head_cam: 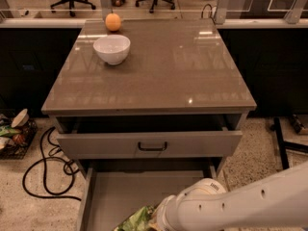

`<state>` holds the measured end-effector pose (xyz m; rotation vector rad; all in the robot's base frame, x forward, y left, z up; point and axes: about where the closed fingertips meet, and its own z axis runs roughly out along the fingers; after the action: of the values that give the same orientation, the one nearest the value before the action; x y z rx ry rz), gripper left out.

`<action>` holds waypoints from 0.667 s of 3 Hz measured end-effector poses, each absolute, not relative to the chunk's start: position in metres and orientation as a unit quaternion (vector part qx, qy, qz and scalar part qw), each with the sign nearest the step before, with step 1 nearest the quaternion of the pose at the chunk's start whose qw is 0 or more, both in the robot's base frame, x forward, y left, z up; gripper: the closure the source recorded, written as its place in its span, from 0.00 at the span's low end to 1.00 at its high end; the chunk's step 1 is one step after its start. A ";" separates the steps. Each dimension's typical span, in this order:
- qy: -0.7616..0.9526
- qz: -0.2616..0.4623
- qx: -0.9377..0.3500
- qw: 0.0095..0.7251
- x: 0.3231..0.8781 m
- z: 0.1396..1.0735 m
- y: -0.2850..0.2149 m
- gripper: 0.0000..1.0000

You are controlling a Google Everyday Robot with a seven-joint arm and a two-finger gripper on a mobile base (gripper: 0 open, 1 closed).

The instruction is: Pick green jalapeno chip bag from middle drawer and place on counter

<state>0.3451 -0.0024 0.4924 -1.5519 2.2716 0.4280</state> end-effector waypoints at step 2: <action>0.786 0.090 -0.564 0.236 0.359 0.565 -0.003 0.82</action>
Offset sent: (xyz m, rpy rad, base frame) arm 0.0049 -0.0008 0.0424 -0.0228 -0.0929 0.0000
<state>0.3589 -0.0030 0.5646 -1.5464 2.1569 0.2465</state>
